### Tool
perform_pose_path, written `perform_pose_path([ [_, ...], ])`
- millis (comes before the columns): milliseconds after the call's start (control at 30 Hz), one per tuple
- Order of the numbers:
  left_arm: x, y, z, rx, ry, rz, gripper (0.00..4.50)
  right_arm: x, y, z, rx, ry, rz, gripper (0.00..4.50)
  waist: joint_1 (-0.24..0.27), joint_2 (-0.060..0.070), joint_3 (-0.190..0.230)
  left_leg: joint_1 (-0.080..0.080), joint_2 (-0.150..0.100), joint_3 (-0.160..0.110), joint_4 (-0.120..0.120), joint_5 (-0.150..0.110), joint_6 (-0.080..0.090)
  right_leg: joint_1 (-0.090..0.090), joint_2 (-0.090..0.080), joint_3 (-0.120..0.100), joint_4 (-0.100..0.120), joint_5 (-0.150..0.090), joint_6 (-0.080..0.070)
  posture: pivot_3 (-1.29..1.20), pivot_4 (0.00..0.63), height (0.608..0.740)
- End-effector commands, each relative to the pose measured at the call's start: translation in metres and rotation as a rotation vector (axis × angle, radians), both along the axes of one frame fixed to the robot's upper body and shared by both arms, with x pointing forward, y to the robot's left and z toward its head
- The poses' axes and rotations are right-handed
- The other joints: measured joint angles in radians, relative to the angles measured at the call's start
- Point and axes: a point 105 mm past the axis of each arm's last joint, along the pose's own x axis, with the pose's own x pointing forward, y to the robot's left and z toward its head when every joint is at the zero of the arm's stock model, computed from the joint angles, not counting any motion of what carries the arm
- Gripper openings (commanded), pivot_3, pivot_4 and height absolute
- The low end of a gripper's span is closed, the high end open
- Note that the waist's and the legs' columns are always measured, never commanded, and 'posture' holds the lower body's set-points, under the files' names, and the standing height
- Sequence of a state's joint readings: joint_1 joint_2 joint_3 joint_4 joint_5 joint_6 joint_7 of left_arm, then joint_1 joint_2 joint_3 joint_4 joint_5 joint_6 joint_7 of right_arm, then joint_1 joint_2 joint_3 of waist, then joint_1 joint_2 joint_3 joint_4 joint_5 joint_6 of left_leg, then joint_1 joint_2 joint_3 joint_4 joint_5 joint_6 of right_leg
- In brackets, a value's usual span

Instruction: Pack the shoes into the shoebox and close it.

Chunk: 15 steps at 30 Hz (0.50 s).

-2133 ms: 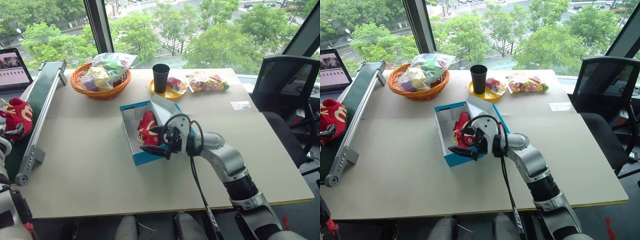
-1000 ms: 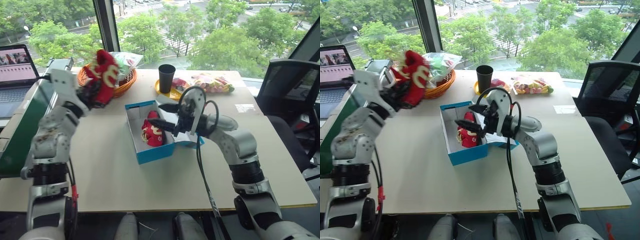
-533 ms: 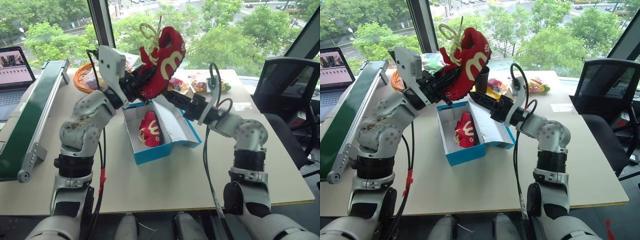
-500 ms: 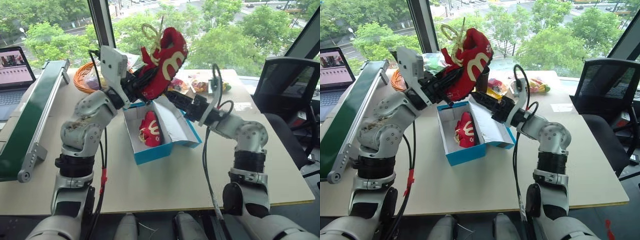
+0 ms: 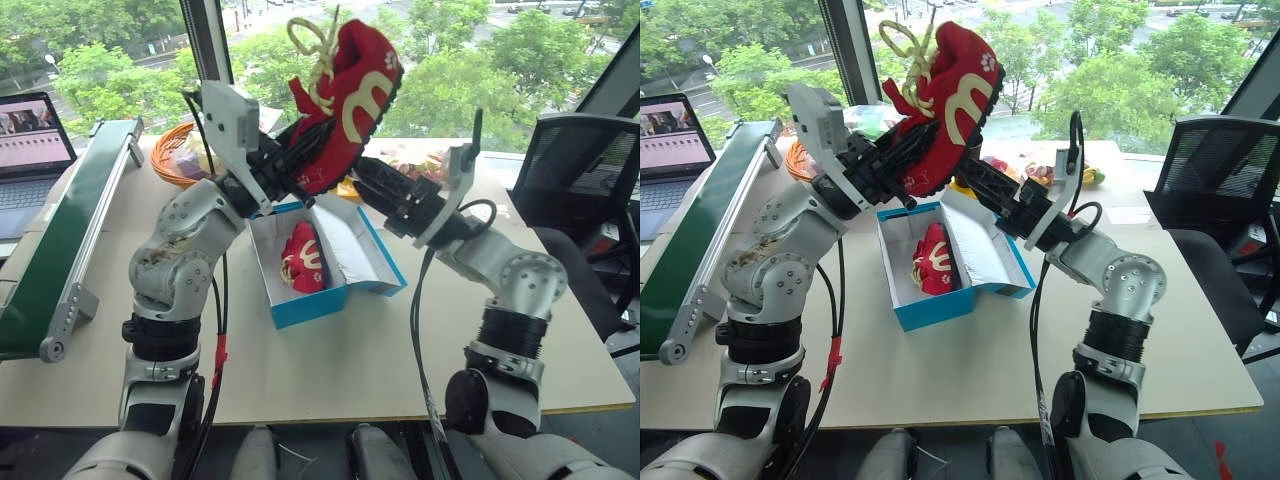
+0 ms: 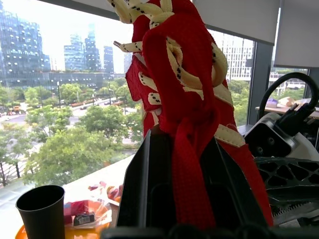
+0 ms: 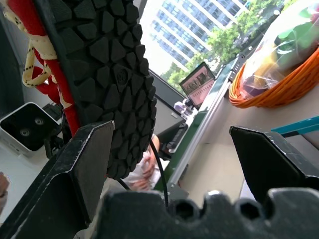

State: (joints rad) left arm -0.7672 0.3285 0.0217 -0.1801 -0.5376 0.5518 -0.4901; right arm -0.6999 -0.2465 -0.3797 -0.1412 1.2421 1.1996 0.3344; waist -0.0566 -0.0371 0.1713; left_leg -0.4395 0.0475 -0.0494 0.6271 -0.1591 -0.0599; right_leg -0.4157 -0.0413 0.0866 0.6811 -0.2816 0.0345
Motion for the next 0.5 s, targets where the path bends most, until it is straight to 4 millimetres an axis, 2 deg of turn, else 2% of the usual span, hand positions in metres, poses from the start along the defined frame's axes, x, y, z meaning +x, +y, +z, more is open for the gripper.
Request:
perform_pose_path([
  [33,-0.011,-0.008,0.013,0.004,-0.059,-0.036,0.19,-0.009,0.003,0.023,0.045,-0.104,0.039,4.50,-0.001,0.000,0.000,0.000,0.000,0.000,0.000,0.000,0.000,0.000,0.000,0.000,0.000,0.000,0.000,0.00,0.150,0.734],
  [233,-0.020,-0.017,0.016,-0.009,-0.063,-0.083,0.19,-0.004,0.002,0.036,0.114,-0.122,0.024,4.50,0.001,0.000,0.000,0.000,0.000,0.000,0.000,0.000,0.000,0.000,0.000,0.000,-0.001,0.000,0.000,0.00,0.150,0.734],
  [333,-0.037,-0.034,0.021,-0.028,-0.071,-0.155,0.19,0.015,-0.006,0.050,0.206,-0.101,-0.029,4.50,-0.001,0.000,0.000,0.000,0.000,0.000,0.000,0.000,0.000,0.000,0.000,0.000,-0.001,0.000,0.000,0.00,0.150,0.734],
  [500,-0.040,-0.035,0.032,-0.060,-0.072,-0.151,0.19,0.031,-0.005,0.040,0.170,-0.056,-0.075,4.50,0.009,0.000,0.000,0.000,0.000,0.000,0.000,0.000,0.000,0.001,0.000,0.000,-0.001,0.000,0.000,0.00,0.150,0.734],
])
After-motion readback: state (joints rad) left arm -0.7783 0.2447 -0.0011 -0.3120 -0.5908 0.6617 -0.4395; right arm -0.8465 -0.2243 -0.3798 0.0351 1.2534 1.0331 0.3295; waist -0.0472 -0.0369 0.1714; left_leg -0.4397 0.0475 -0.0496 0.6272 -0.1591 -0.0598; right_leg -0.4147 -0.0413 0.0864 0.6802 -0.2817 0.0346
